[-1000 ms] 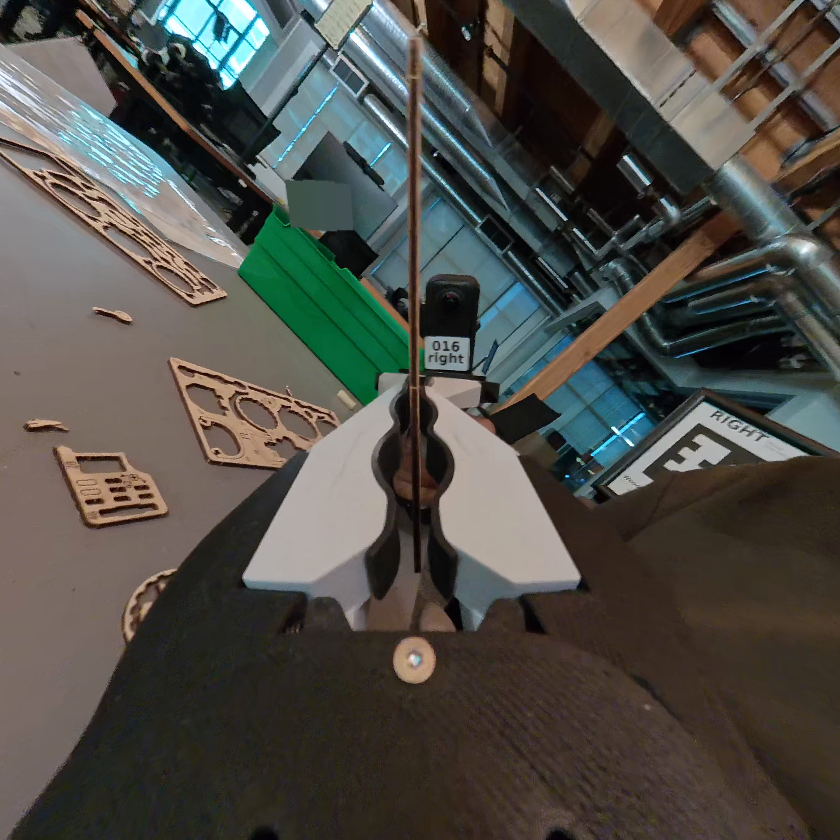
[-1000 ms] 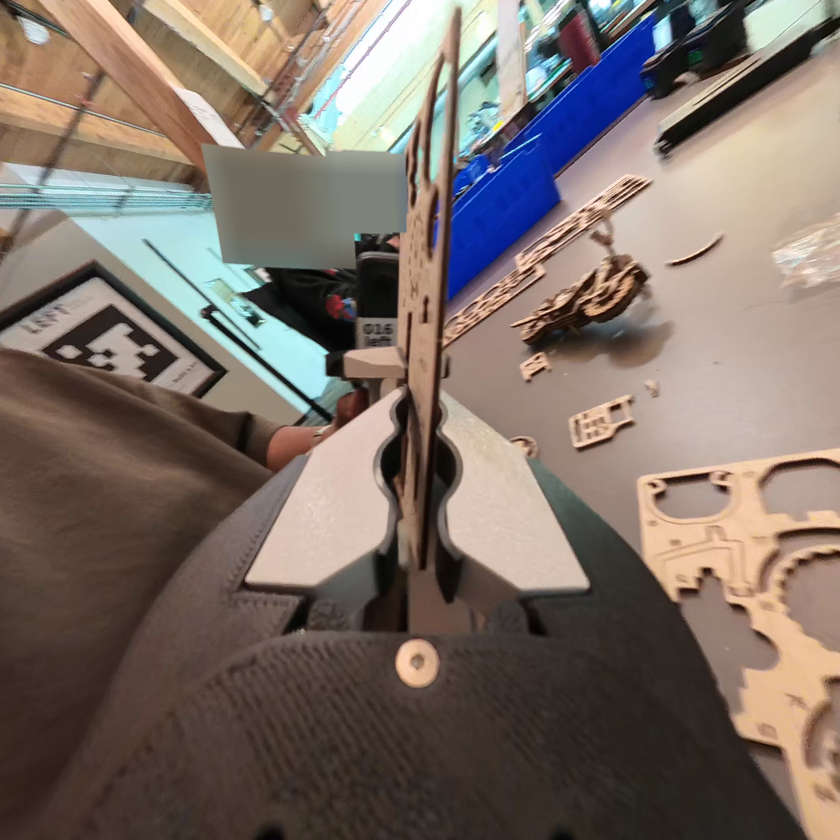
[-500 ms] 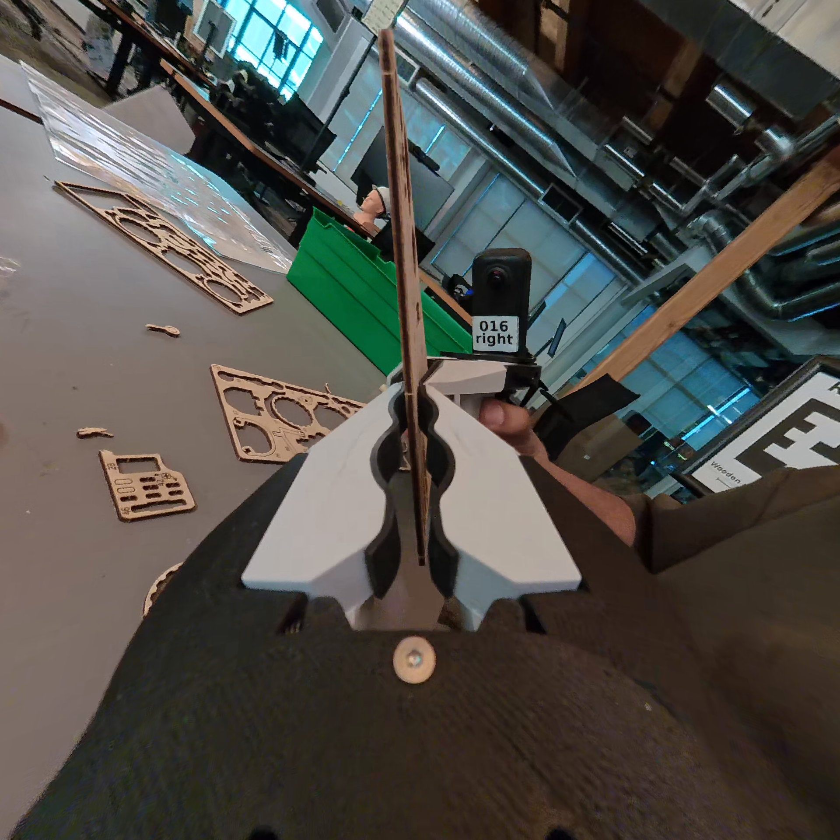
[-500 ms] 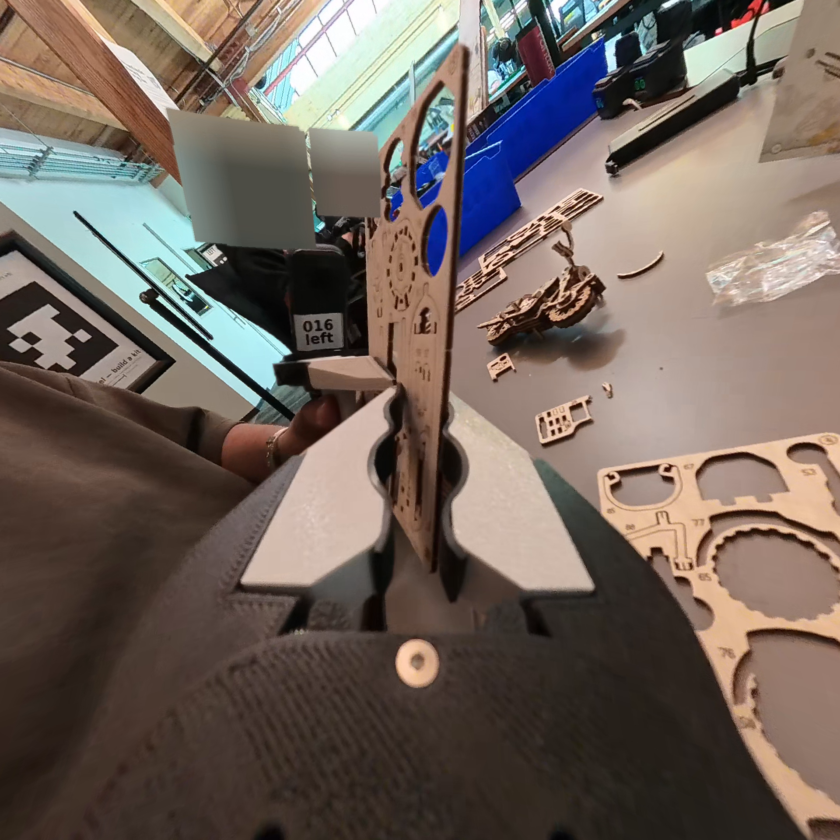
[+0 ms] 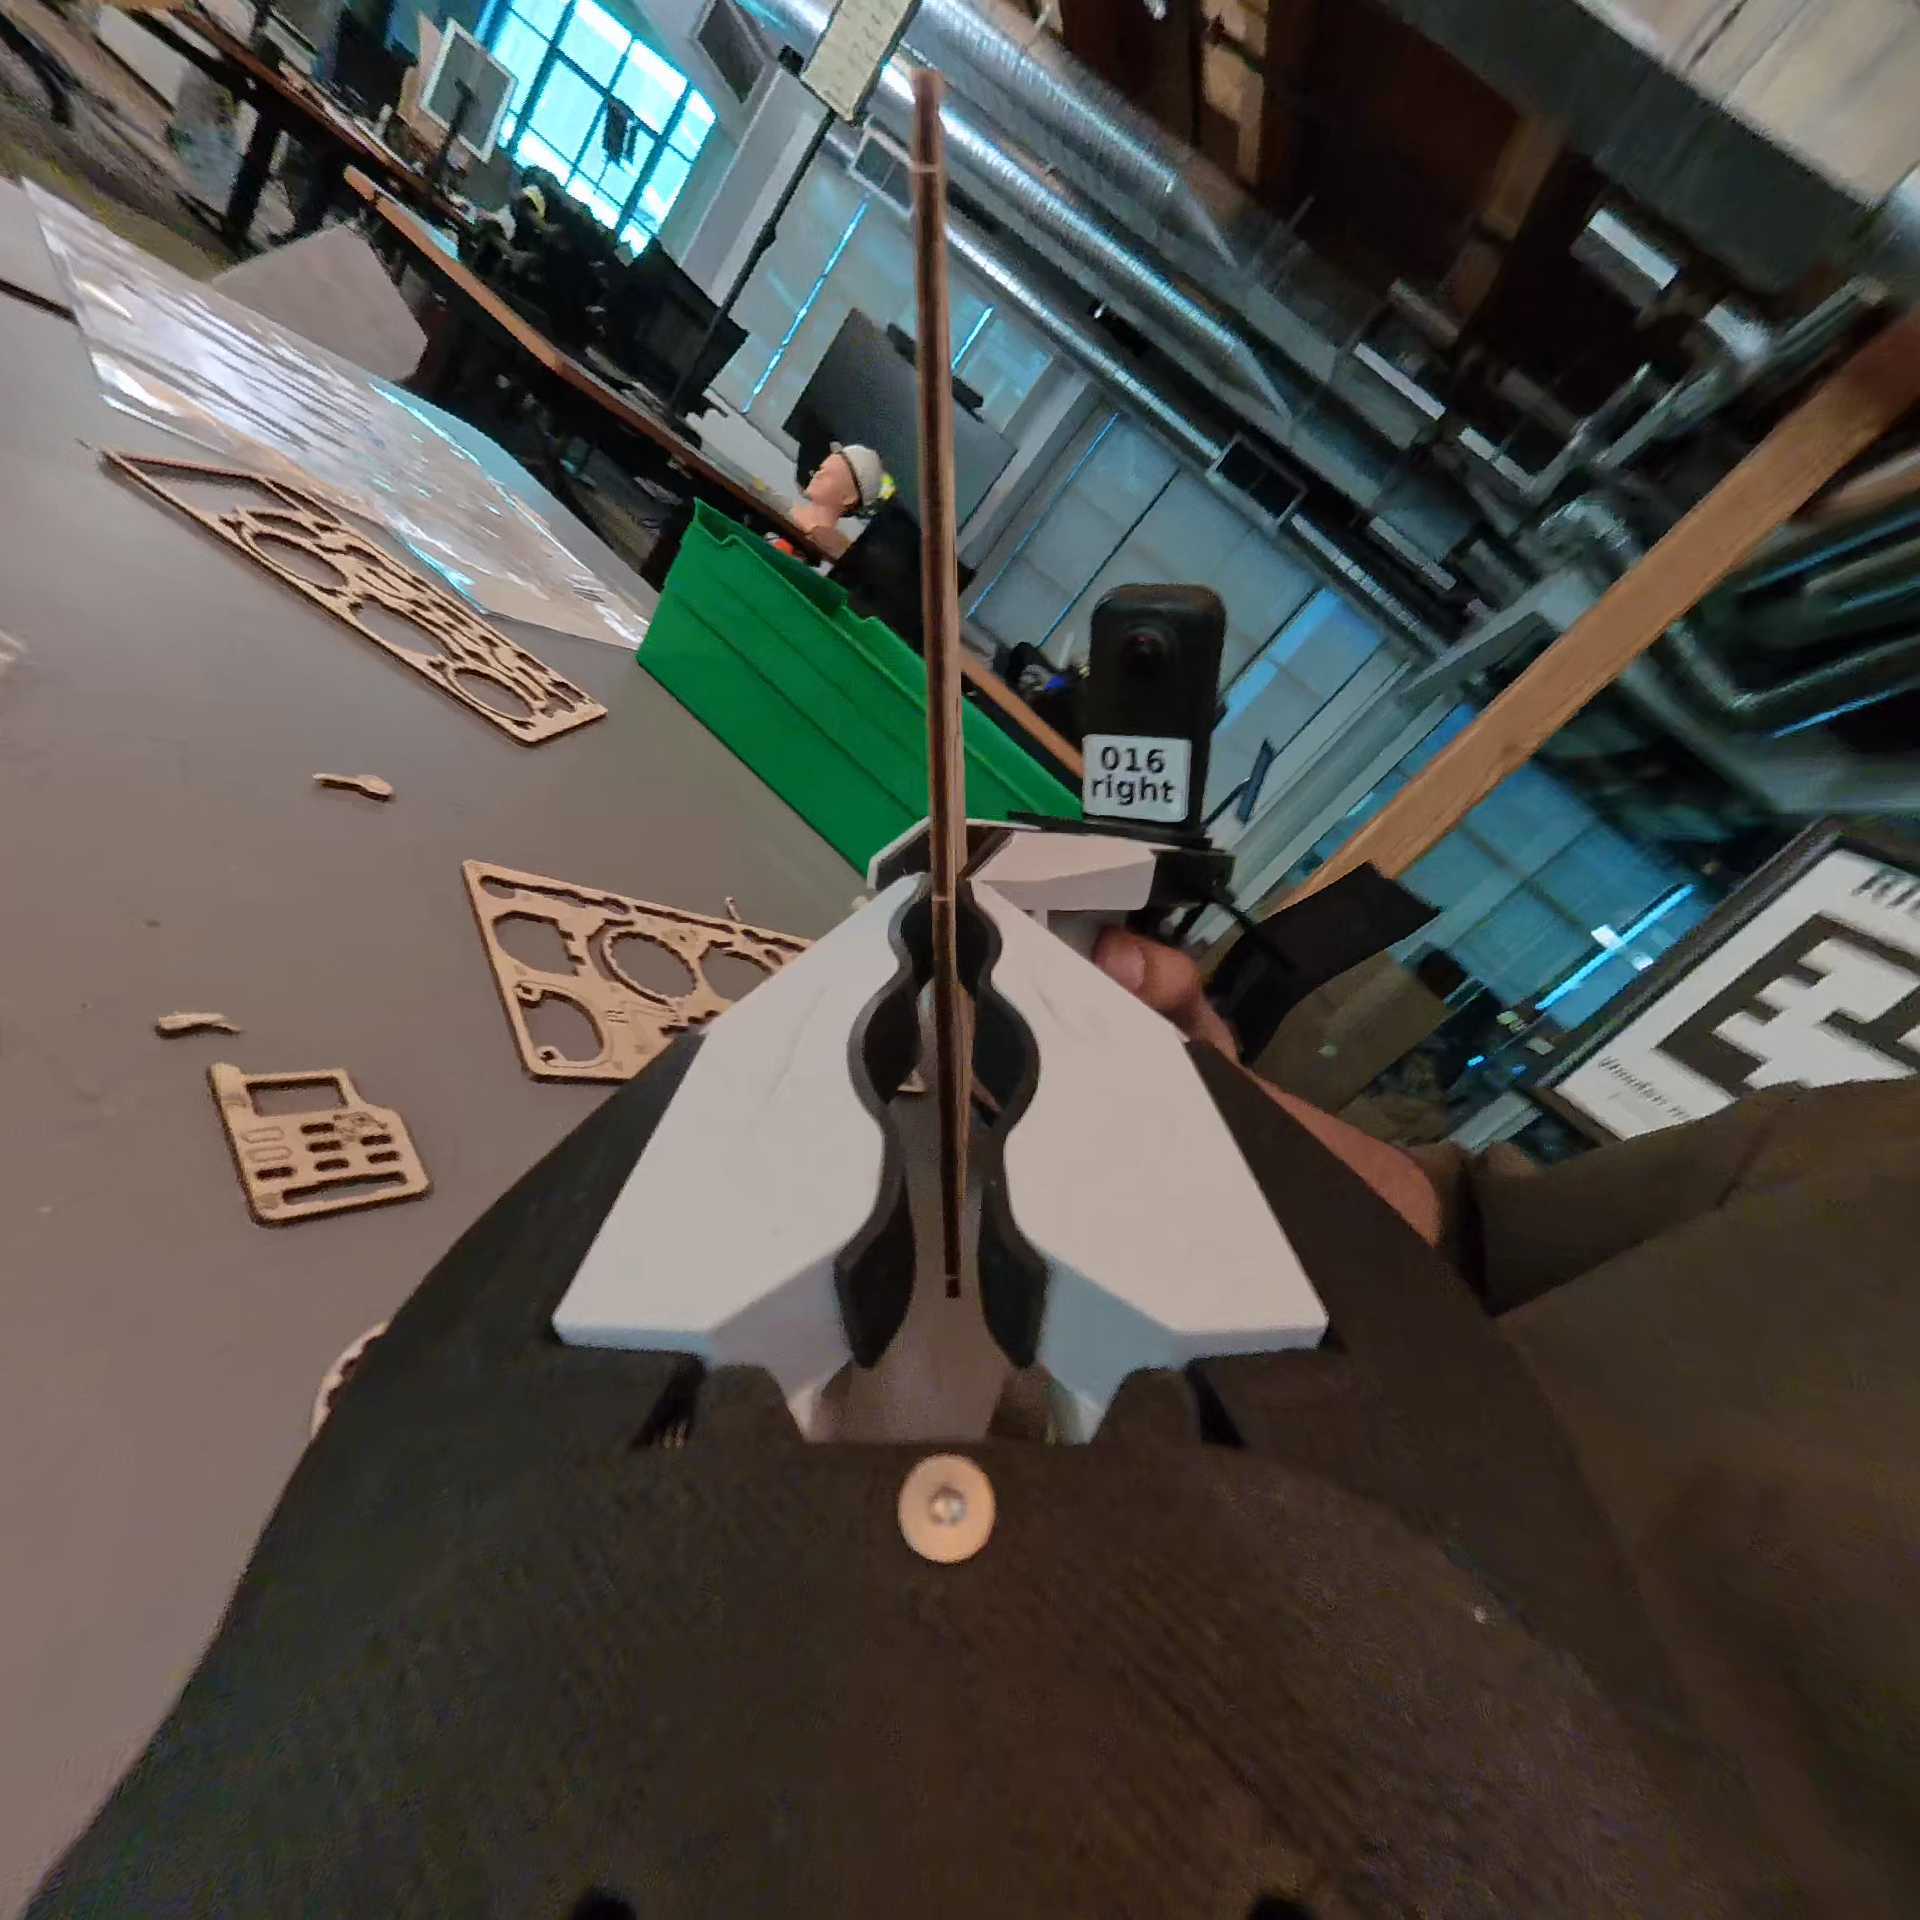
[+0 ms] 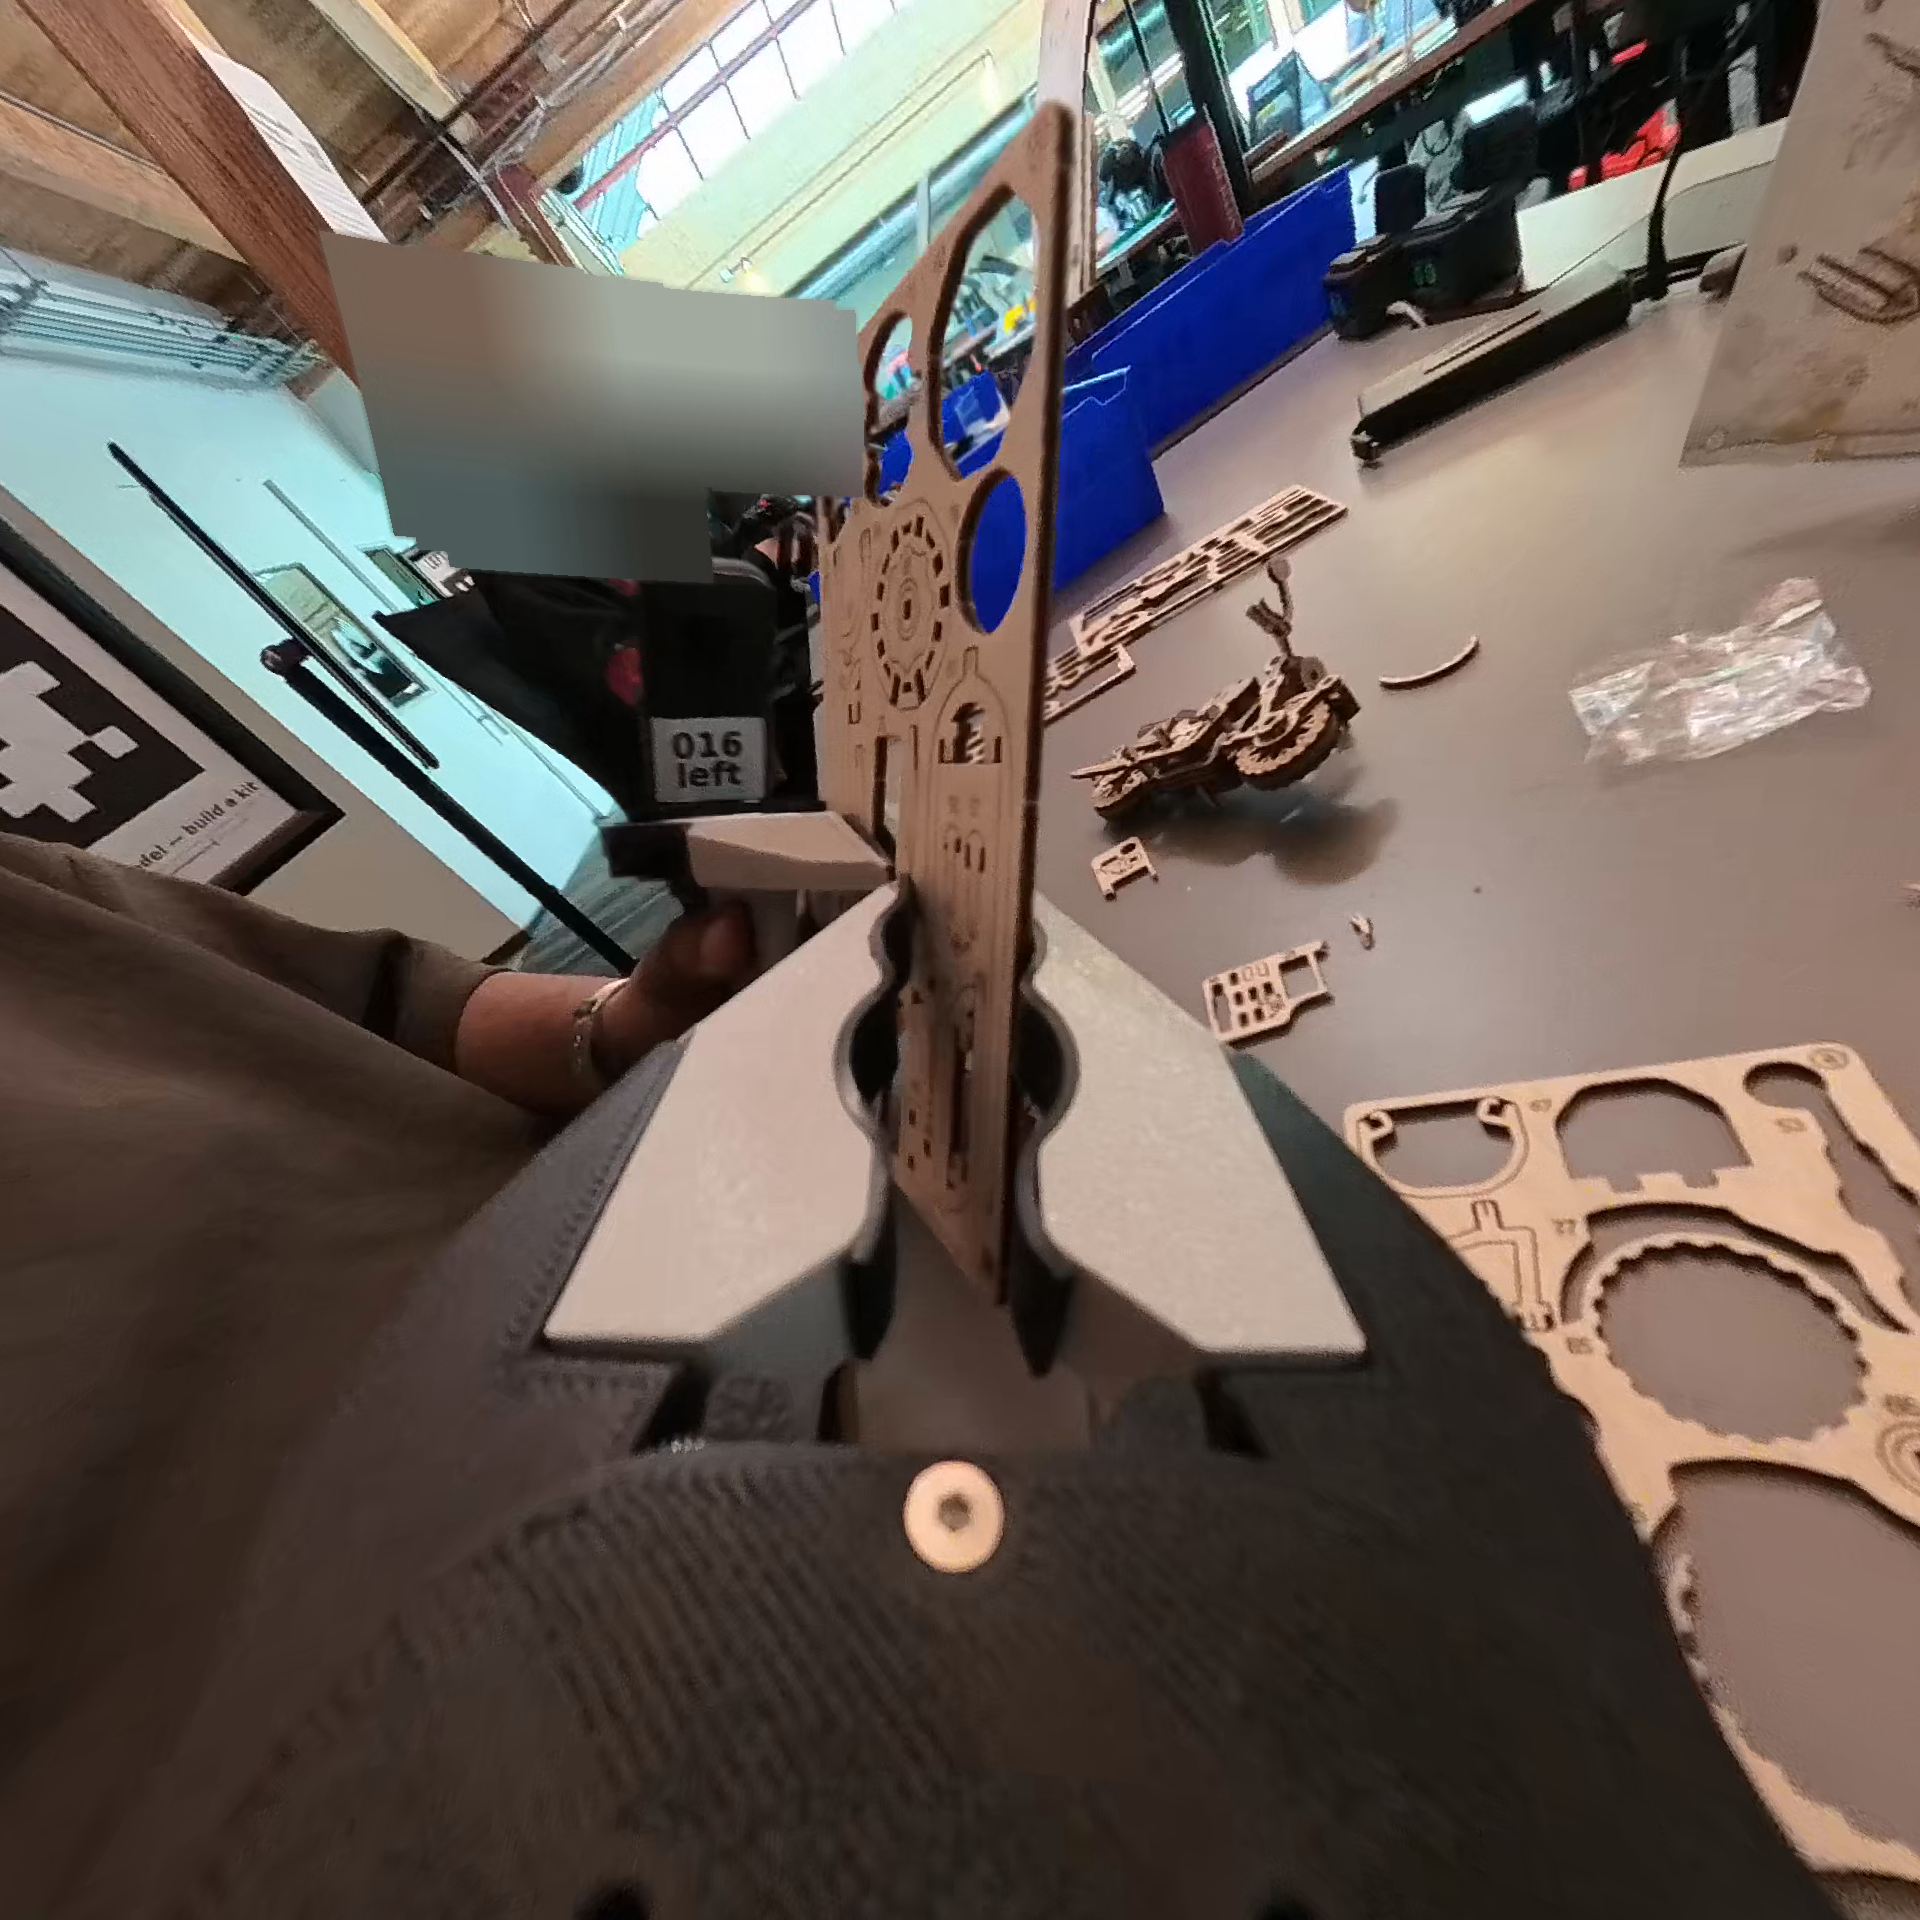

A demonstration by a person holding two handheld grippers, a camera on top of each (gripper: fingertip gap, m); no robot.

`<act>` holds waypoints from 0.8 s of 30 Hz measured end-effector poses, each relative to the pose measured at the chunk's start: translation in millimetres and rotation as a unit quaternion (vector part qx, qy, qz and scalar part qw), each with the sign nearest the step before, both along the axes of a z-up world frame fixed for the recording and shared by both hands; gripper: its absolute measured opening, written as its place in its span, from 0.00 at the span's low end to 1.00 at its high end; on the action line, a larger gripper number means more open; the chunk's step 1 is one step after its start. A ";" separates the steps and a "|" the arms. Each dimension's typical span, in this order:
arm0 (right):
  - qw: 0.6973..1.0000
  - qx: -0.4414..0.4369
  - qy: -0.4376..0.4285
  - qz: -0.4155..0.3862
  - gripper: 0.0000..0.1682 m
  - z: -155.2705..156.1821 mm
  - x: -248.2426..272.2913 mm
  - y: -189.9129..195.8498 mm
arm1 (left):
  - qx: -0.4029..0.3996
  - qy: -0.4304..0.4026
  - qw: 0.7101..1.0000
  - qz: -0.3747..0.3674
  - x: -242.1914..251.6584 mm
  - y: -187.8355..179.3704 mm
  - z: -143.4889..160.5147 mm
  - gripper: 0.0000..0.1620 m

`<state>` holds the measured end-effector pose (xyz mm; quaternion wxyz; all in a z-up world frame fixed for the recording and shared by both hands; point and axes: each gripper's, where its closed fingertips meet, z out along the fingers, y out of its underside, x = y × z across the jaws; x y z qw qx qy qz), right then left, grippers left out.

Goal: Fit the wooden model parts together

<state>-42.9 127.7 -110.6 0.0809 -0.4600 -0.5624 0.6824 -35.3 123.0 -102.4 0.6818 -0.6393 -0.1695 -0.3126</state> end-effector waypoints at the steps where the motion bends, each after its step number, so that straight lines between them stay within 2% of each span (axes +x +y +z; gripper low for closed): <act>1: 1.000 -0.008 -0.004 0.005 0.08 -0.8 -0.1 -0.1 | 0.004 -0.013 1.000 -0.003 -0.2 0.0 -0.7 0.00; 6: 0.997 -0.066 -0.004 0.044 0.08 4.4 3.6 -3.5 | 0.018 0.025 0.999 -0.012 3.5 -1.1 4.1 0.00; 10: 0.995 -0.051 -0.030 0.083 0.12 -11.1 6.3 -17.2 | 0.044 -0.024 0.999 -0.017 -2.9 -4.3 6.7 0.00; 12: 0.995 -0.056 -0.024 0.082 0.03 -7.4 7.5 -22.3 | 0.045 -0.035 0.998 -0.020 -5.6 -4.6 5.9 0.00; 14: 0.996 -0.052 -0.018 0.073 0.01 -4.1 9.1 -24.5 | 0.047 -0.030 0.998 -0.026 -5.1 -6.1 7.9 0.01; 19: 0.998 -0.049 0.023 0.033 0.00 8.1 12.8 -11.6 | 0.054 -0.021 0.998 -0.027 0.3 -6.7 12.8 0.12; 24: 0.997 -0.059 0.049 0.006 0.00 17.0 22.0 4.2 | 0.036 0.012 0.999 -0.031 9.9 2.6 10.3 0.02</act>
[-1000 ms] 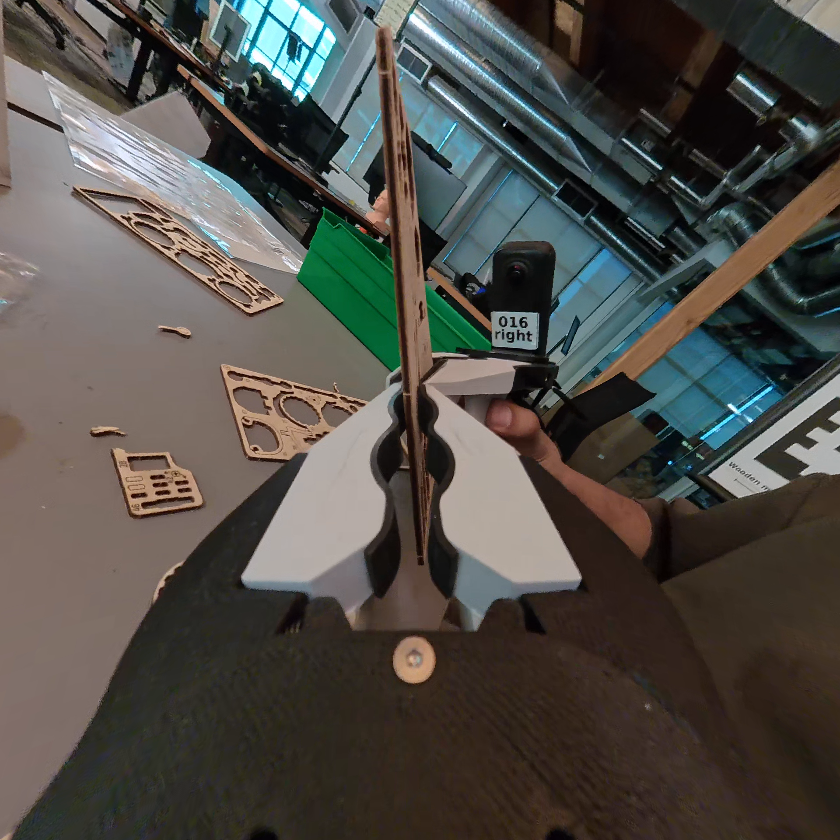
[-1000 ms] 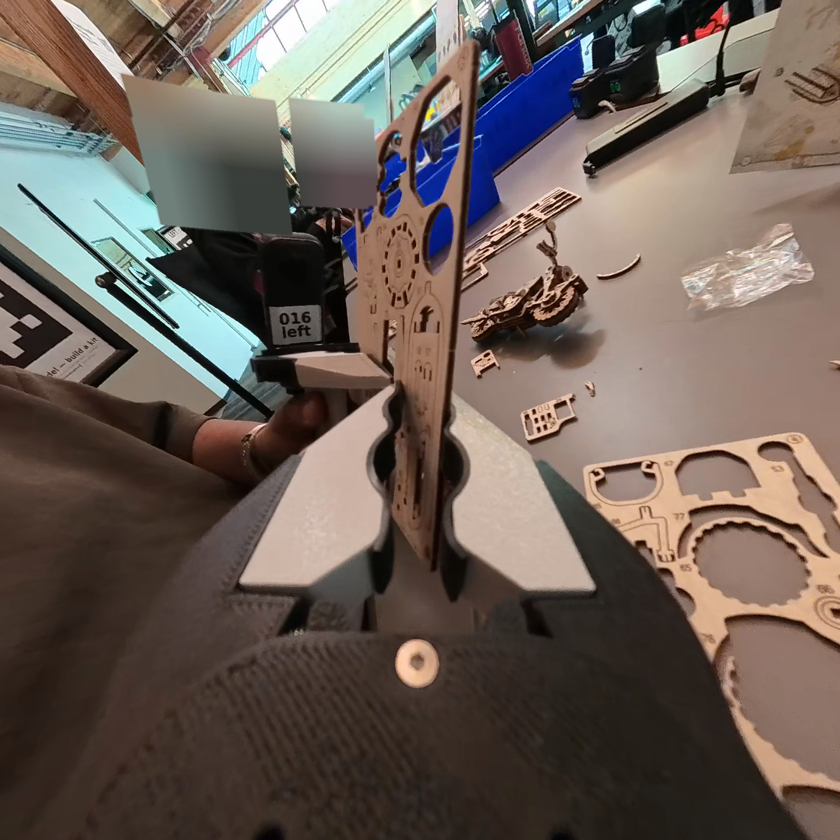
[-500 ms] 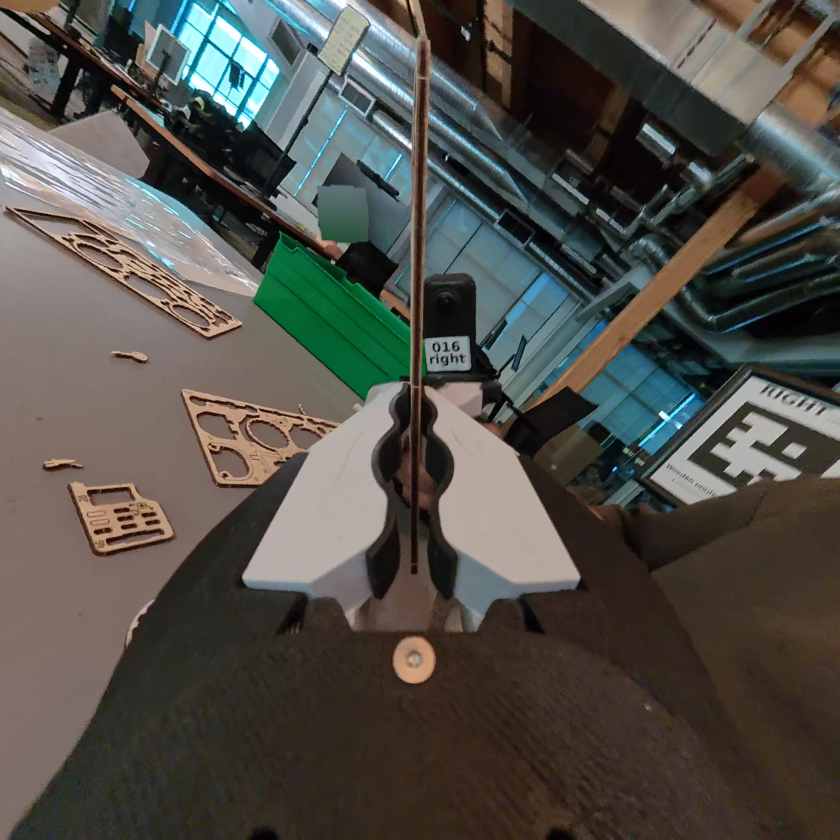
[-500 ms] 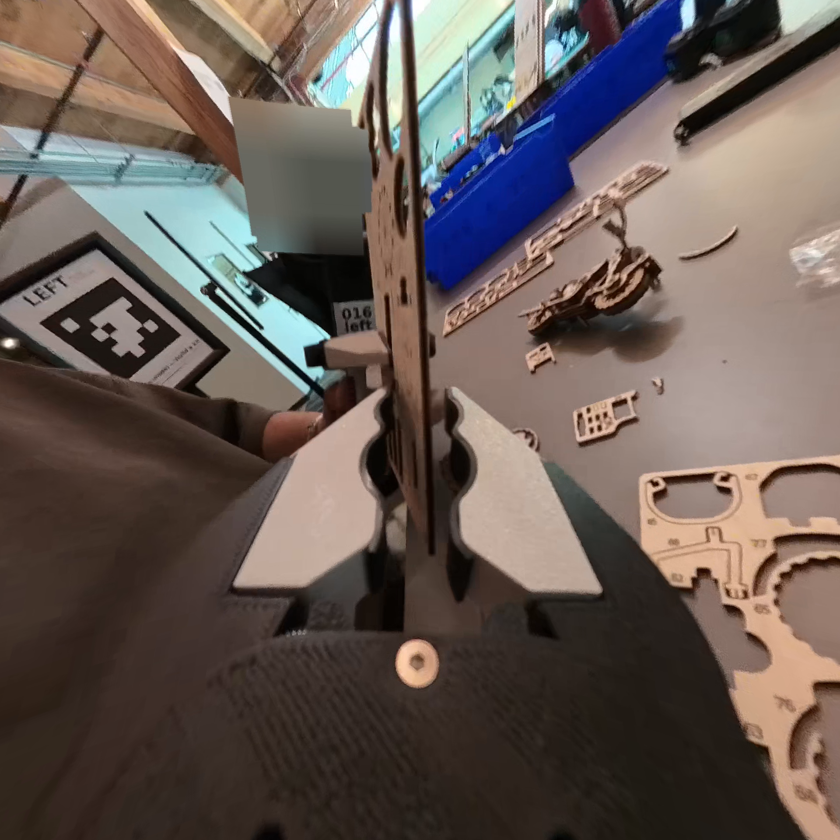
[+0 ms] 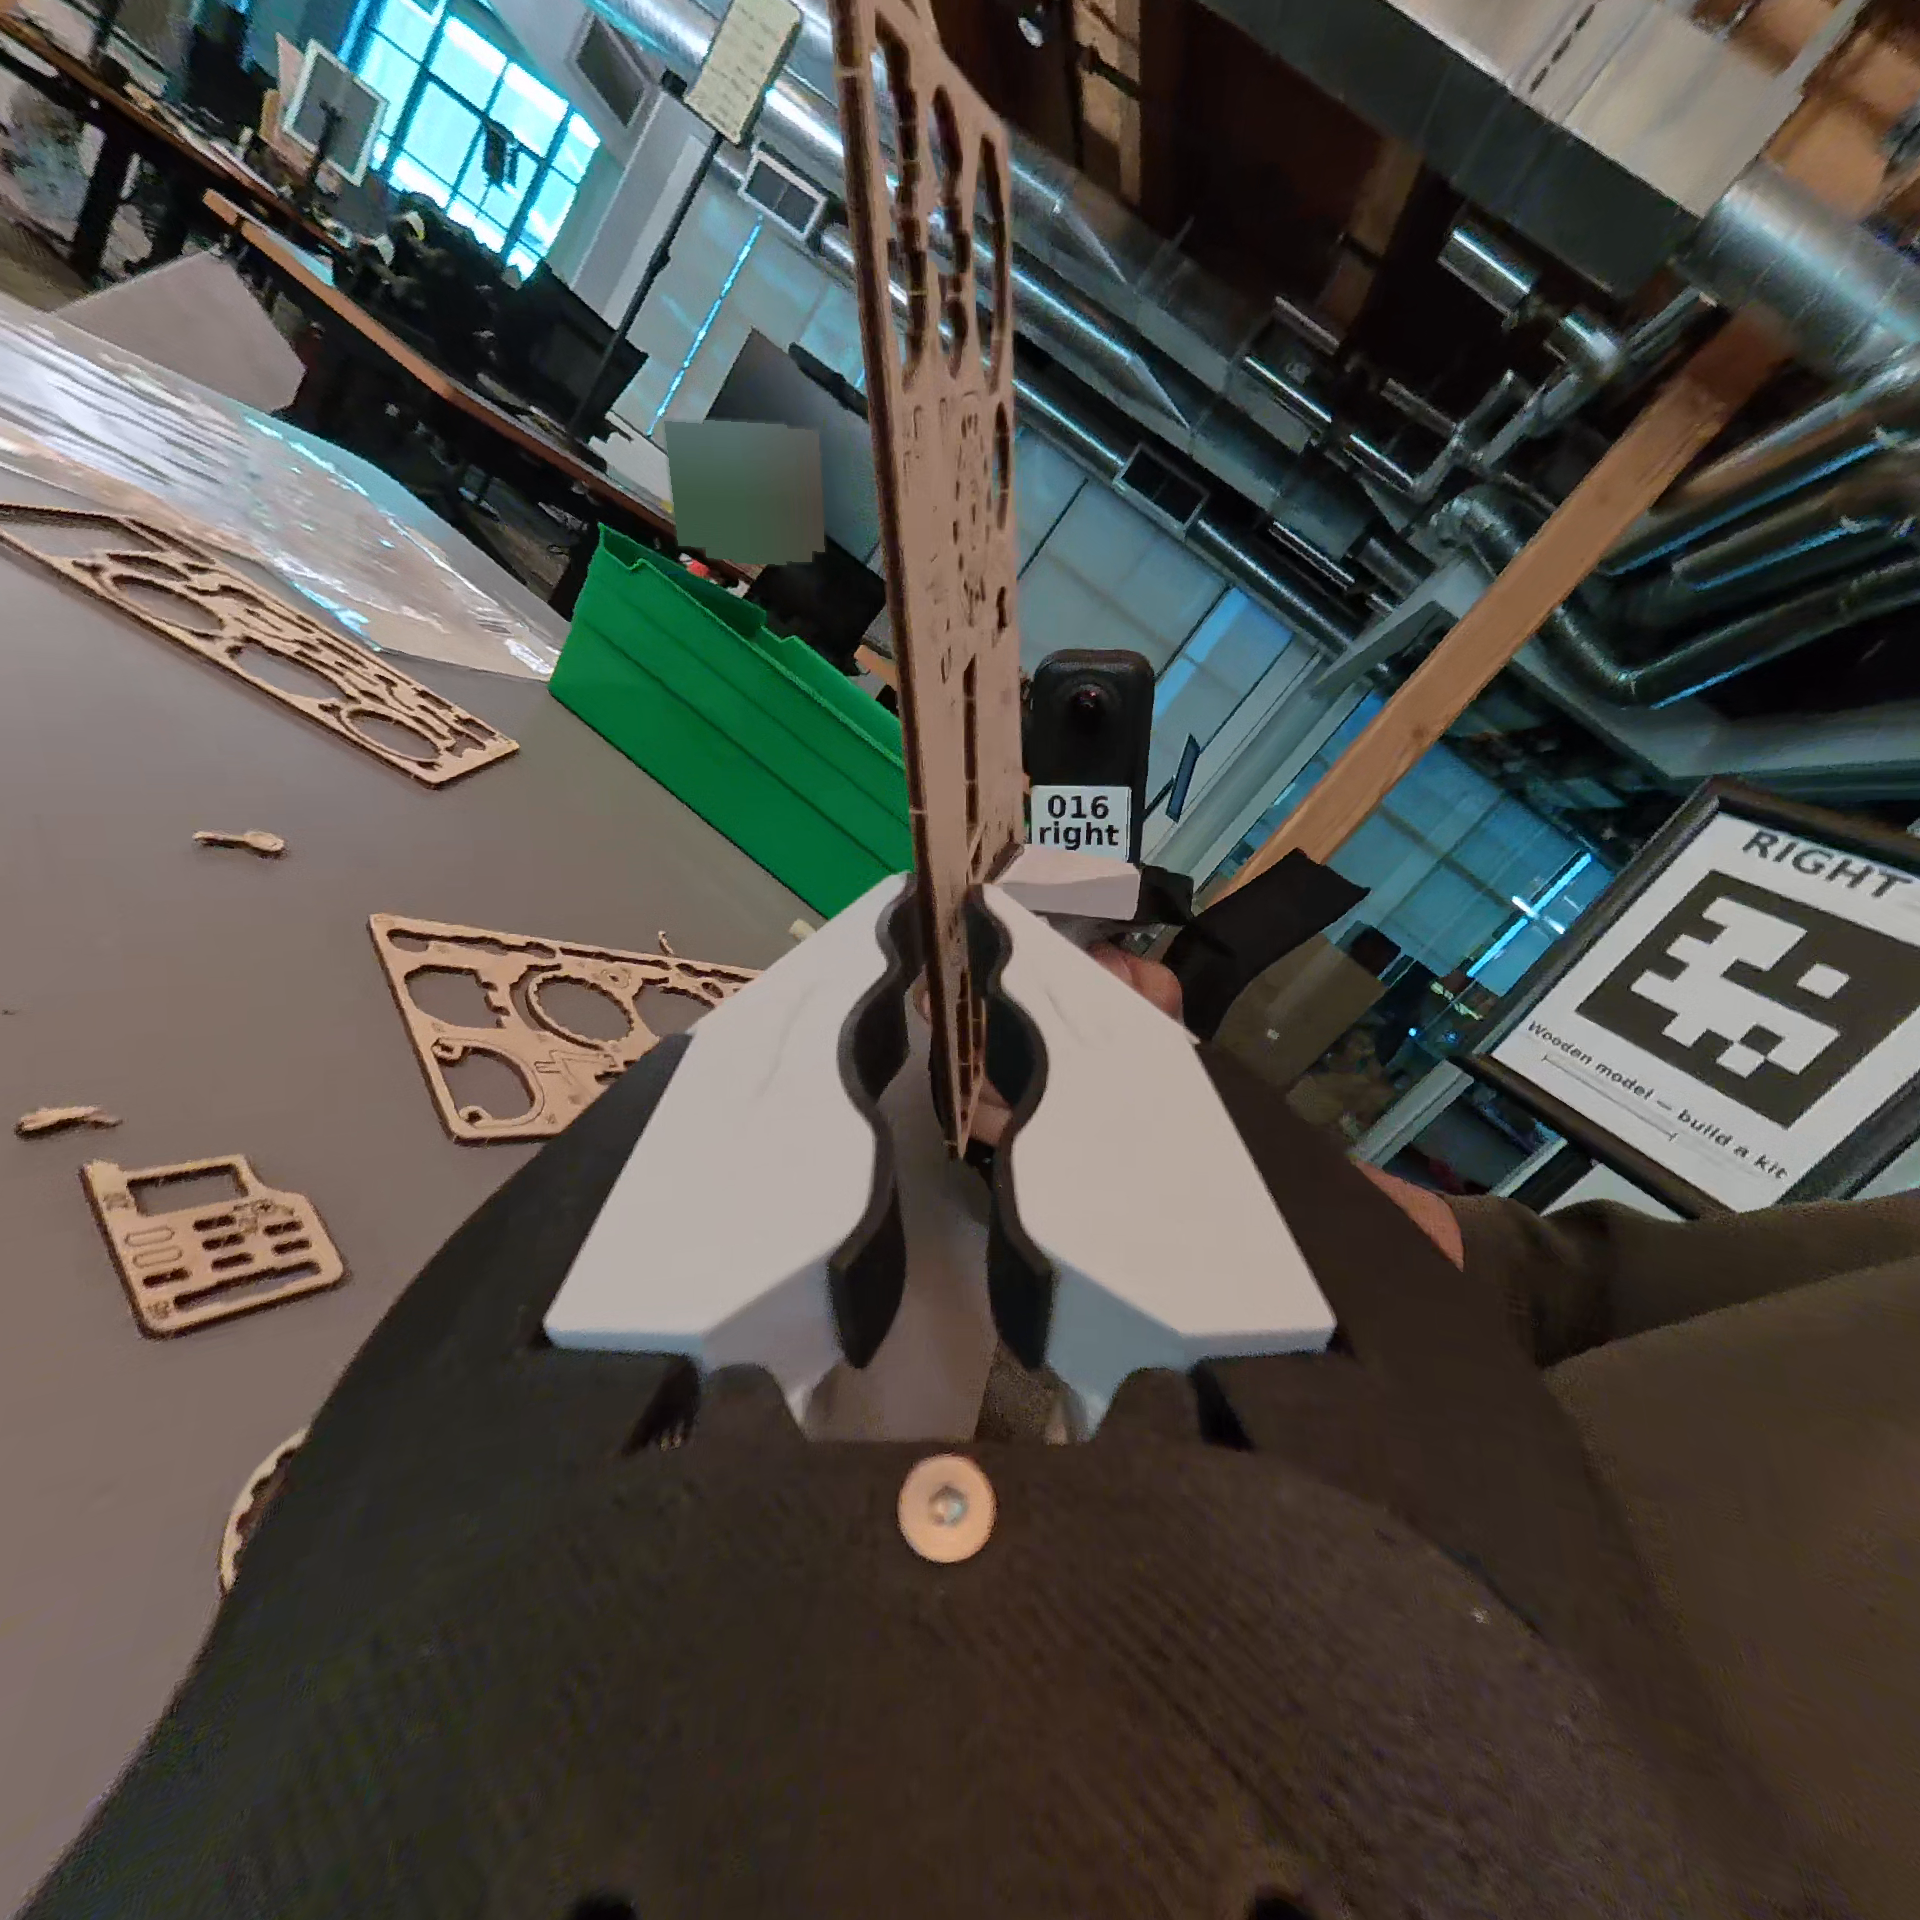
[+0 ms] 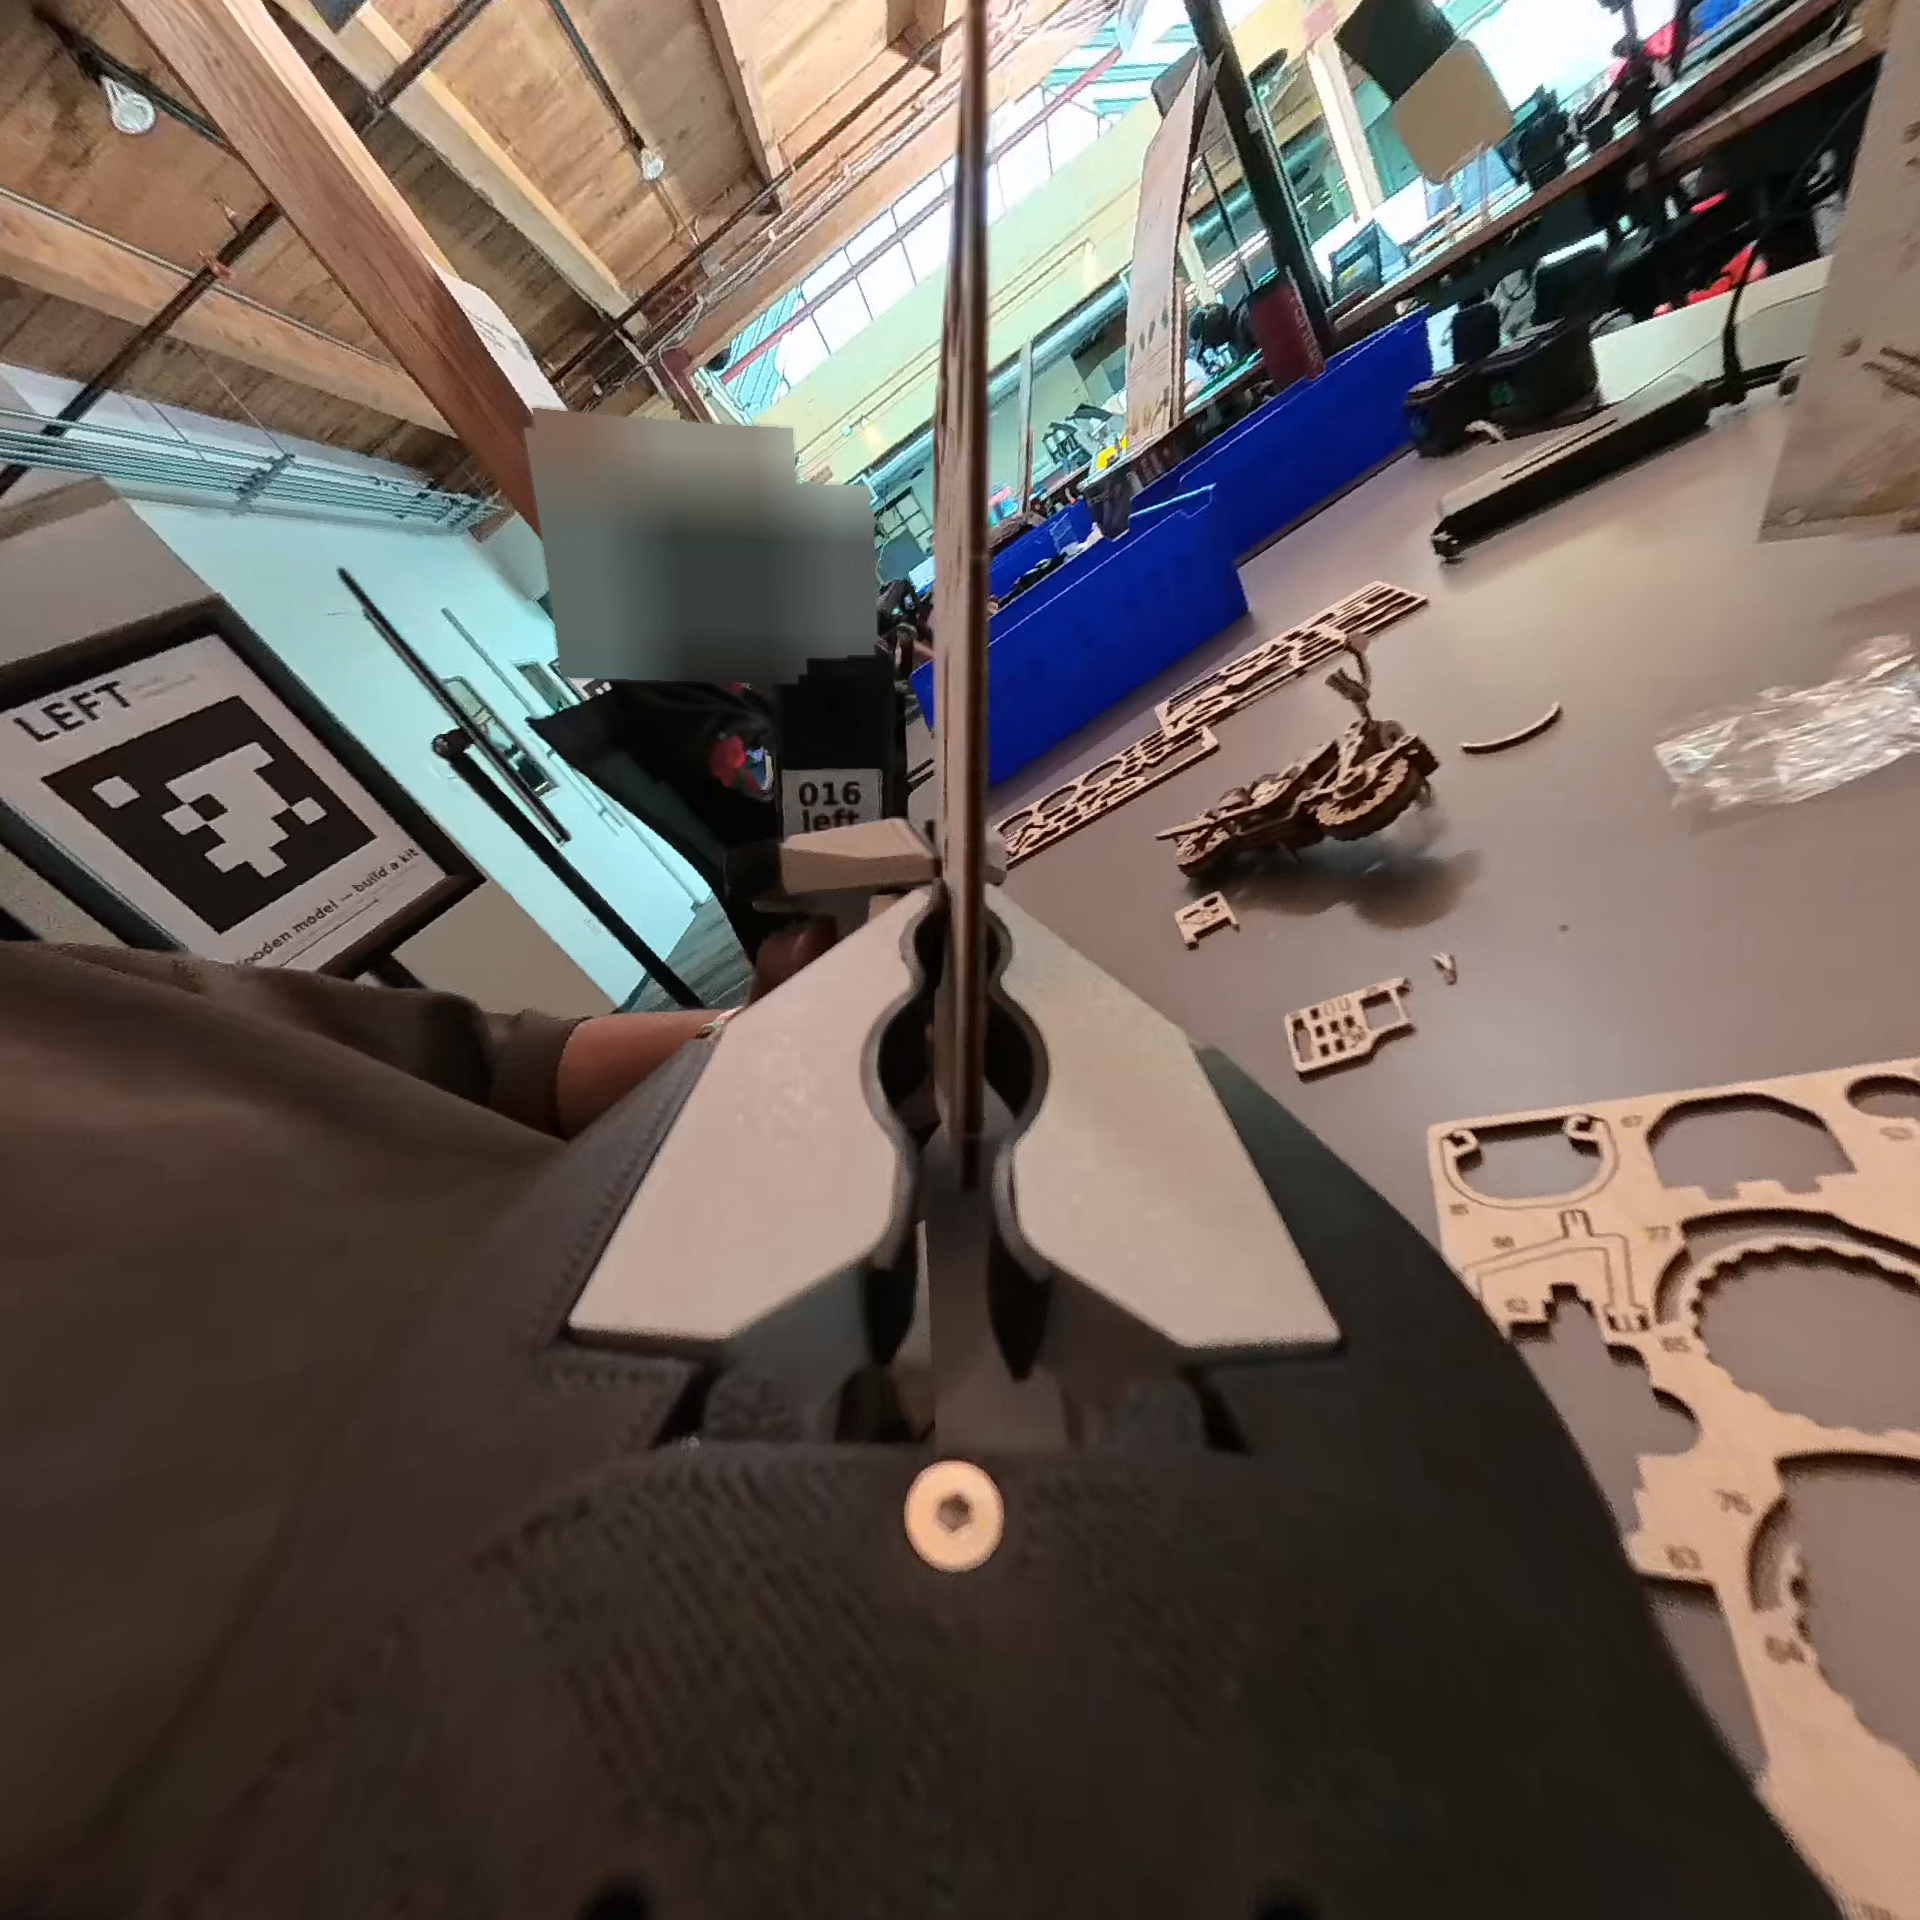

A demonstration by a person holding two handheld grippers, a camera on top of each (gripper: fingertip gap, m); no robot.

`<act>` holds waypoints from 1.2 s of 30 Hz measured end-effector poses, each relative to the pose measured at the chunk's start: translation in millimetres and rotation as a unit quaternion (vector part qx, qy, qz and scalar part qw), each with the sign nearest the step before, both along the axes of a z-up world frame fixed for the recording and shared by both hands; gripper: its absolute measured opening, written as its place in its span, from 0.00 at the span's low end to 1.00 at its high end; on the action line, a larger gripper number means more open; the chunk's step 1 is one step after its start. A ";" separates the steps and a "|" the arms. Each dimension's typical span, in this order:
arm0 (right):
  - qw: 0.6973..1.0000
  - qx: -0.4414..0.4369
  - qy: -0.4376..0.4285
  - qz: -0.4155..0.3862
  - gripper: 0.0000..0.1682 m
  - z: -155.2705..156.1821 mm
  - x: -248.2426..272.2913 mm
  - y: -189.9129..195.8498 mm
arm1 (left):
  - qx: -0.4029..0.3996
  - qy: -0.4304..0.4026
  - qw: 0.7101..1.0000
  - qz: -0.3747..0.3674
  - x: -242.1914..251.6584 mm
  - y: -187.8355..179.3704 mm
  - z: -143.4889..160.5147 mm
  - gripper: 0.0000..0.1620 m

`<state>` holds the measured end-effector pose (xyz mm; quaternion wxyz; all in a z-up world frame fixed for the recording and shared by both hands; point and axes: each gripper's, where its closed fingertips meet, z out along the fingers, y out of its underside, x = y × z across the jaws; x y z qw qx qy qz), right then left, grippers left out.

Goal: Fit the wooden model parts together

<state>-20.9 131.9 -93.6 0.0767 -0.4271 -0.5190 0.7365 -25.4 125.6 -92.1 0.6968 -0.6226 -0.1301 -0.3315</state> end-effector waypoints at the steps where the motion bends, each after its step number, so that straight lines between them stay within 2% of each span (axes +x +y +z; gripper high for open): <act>1: 1.000 -0.002 0.001 -0.006 0.01 -0.3 0.8 2.2 | 0.001 0.003 1.000 -0.007 1.4 1.8 0.9 0.02; 8: 0.999 -0.010 0.001 -0.048 0.01 -2.7 7.9 17.0 | -0.007 0.019 0.999 -0.046 8.6 16.2 -3.5 0.02; 11: 0.997 -0.028 -0.005 -0.069 0.09 -4.0 8.5 24.0 | -0.003 0.040 0.997 -0.059 18.2 18.6 -1.4 0.00; 14: 0.997 -0.030 -0.005 -0.064 0.08 -3.1 11.4 23.8 | -0.001 0.071 0.996 -0.049 23.1 18.8 -1.3 0.00; 21: 0.998 -0.021 -0.008 -0.064 0.08 -6.0 9.5 24.1 | -0.003 0.064 0.997 -0.049 20.9 19.5 -3.8 0.00; 30: 0.998 0.028 -0.007 -0.064 0.09 -10.0 -3.6 18.0 | -0.016 0.067 0.997 -0.019 9.7 12.9 -7.8 0.00; 36: 0.989 0.117 0.015 -0.090 0.12 -8.0 -11.0 13.4 | -0.016 0.033 0.999 0.007 5.3 5.8 -7.2 0.00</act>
